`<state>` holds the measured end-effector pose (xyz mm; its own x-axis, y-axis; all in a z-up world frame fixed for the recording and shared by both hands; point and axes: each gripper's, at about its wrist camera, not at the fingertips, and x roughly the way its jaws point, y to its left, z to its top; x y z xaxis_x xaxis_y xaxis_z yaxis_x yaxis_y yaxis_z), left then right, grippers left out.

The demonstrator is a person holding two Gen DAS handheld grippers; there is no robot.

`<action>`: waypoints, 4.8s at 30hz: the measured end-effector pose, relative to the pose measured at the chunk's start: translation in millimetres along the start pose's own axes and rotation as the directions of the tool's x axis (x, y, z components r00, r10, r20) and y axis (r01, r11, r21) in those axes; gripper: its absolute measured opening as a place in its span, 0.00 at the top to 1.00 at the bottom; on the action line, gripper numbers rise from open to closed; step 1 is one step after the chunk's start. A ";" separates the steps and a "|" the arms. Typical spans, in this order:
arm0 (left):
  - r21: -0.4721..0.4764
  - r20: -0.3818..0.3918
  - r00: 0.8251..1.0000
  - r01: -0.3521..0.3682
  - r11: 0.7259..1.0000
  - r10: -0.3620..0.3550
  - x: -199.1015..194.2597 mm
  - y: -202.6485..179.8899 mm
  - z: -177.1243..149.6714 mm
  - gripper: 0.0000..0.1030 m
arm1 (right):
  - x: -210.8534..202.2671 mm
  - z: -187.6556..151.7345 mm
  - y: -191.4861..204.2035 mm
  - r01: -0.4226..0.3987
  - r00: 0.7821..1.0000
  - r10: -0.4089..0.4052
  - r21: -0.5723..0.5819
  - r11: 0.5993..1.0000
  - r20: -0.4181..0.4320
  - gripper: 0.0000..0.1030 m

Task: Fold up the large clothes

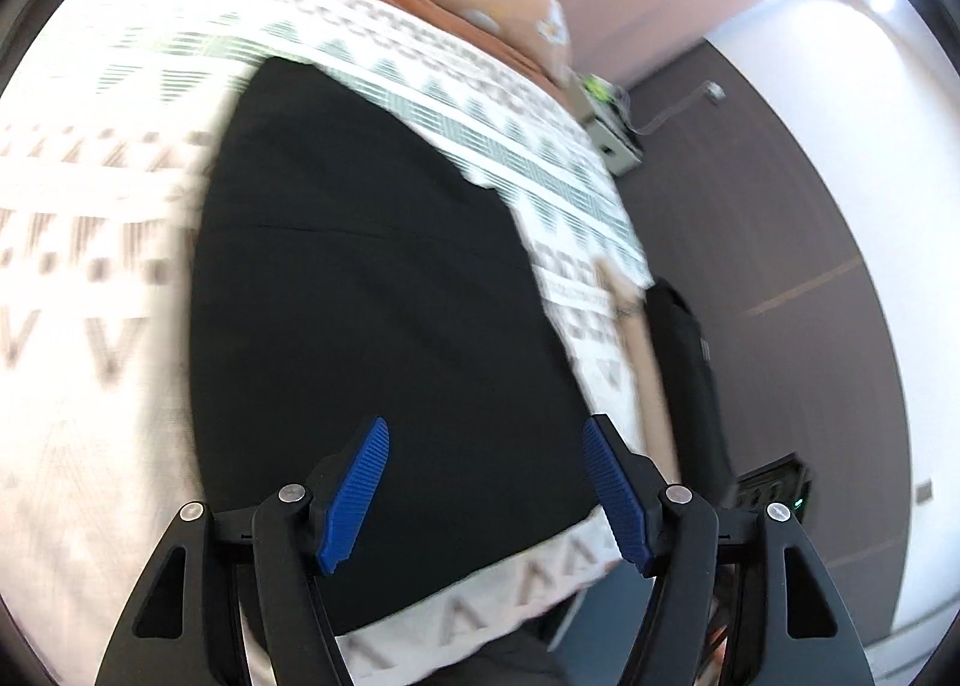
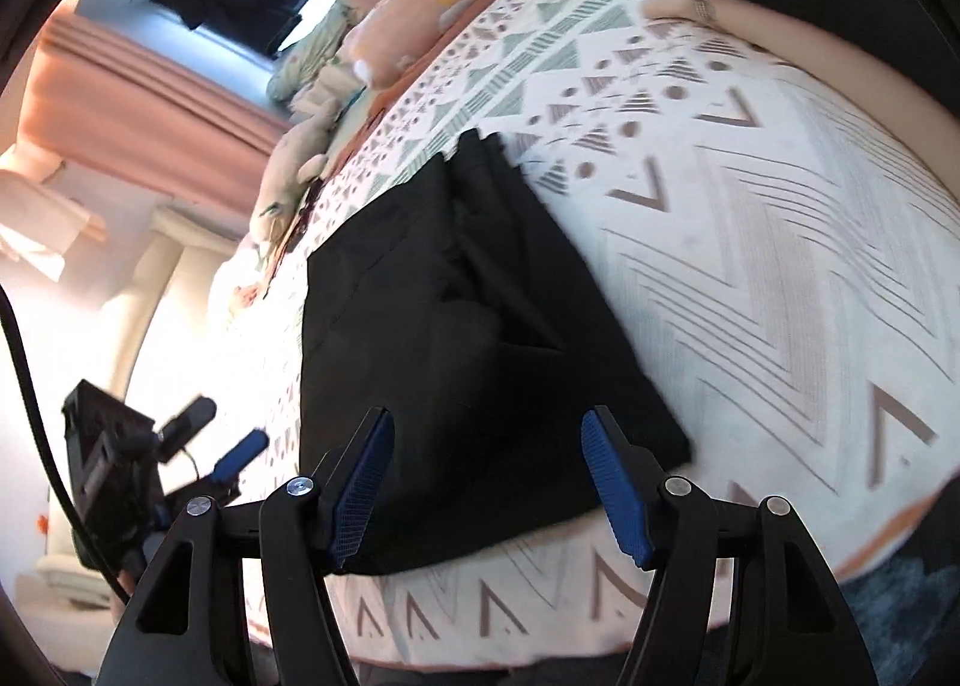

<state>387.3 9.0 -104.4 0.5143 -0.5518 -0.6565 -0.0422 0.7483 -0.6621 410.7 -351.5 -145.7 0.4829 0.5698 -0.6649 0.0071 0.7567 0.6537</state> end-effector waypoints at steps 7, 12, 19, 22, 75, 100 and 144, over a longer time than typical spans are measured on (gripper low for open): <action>-0.078 0.029 0.991 -0.125 0.989 0.128 -19.0 51.8 -12.6 0.34 | 13.9 8.5 9.1 0.070 0.997 -0.069 -0.041 0.997 0.032 0.86; -0.103 -0.016 0.989 -0.146 0.984 0.145 -11.2 72.9 -26.6 0.34 | 2.4 2.2 7.7 0.036 0.998 -0.032 -0.065 0.997 0.058 0.90; -0.089 -0.056 0.995 -0.092 0.992 0.087 6.7 70.6 -41.2 0.43 | -7.7 -8.6 -24.3 0.002 0.999 -0.003 0.015 1.000 0.047 0.92; -0.091 -0.059 0.996 -0.074 0.993 0.069 7.6 66.0 -40.3 0.44 | -8.4 -13.7 -39.8 -0.012 0.999 0.010 0.054 0.998 0.041 0.92; -0.033 -0.043 0.972 -0.231 0.972 0.230 88.6 76.7 66.6 0.45 | 124.1 129.3 -56.0 -0.160 0.937 0.138 -0.044 0.986 -0.320 0.27; -0.075 0.010 0.963 -0.269 0.960 0.270 89.4 60.0 97.6 0.76 | 123.3 146.7 23.6 -0.122 0.962 0.051 -0.256 0.959 -0.269 0.86; 0.307 0.187 0.976 0.054 0.950 -0.116 -52.1 -221.7 -9.6 0.81 | -257.8 105.8 73.2 0.097 0.968 0.020 -0.450 0.887 0.249 0.88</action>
<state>361.7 -131.6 73.1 0.6665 -0.5564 -0.4963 0.2507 0.7941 -0.5536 379.4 -476.9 111.8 0.6858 0.4873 -0.5406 -0.3412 0.8713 0.3527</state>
